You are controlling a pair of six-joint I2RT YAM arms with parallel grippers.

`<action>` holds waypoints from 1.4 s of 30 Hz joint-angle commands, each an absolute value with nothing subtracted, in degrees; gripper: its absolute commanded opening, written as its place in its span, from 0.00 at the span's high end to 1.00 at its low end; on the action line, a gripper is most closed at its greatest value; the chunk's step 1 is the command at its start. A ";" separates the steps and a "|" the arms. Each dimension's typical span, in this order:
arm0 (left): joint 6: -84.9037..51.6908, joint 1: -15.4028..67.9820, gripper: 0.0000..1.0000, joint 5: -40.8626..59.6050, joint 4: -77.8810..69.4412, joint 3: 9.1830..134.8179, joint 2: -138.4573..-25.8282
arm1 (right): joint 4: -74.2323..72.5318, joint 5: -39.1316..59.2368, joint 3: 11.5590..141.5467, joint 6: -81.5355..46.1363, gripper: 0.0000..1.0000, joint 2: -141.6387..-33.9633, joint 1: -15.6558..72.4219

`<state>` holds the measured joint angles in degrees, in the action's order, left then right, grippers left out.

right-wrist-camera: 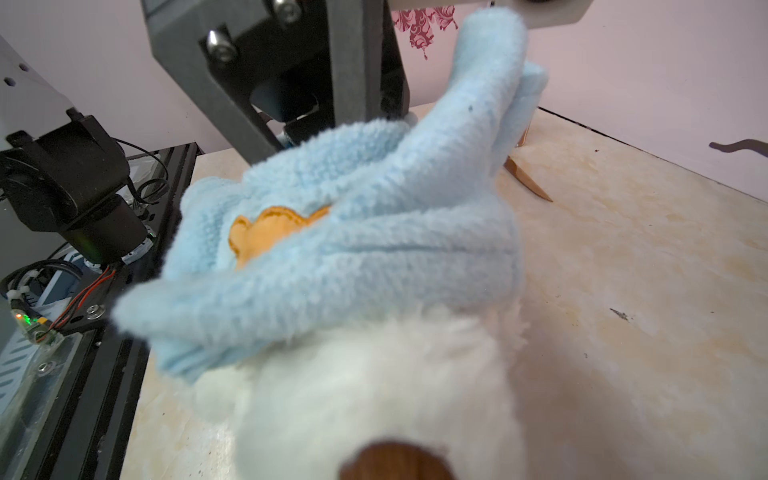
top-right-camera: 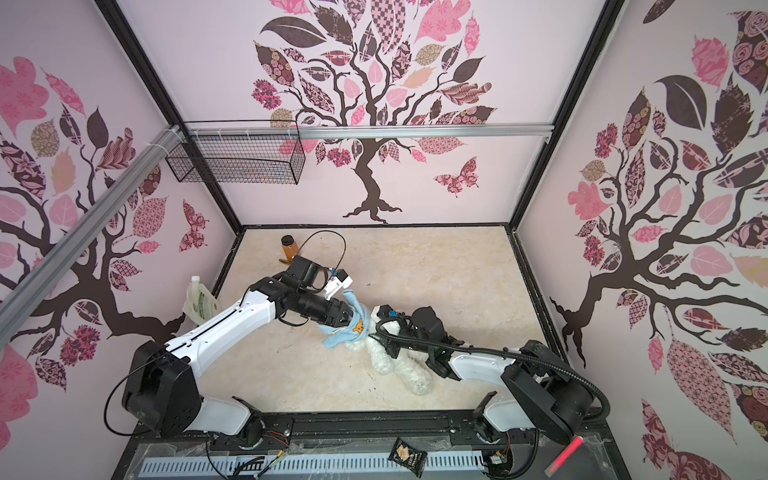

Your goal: Dress the teddy bear

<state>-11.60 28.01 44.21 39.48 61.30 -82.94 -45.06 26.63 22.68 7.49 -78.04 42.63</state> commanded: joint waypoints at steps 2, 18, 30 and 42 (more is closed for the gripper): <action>-15.73 30.24 0.48 51.01 32.34 57.82 -82.60 | -52.69 29.63 29.21 6.08 0.82 -79.50 44.04; -20.53 32.40 0.59 59.73 25.87 53.07 -83.80 | -62.84 30.71 36.29 -5.46 0.75 -88.01 44.65; -24.17 24.80 1.00 55.64 19.01 50.97 -78.64 | -39.30 19.92 33.00 -9.59 0.43 -83.25 42.25; -8.26 23.15 1.00 42.23 15.81 49.78 -68.80 | 2.38 17.55 38.36 -9.17 0.23 -59.37 37.81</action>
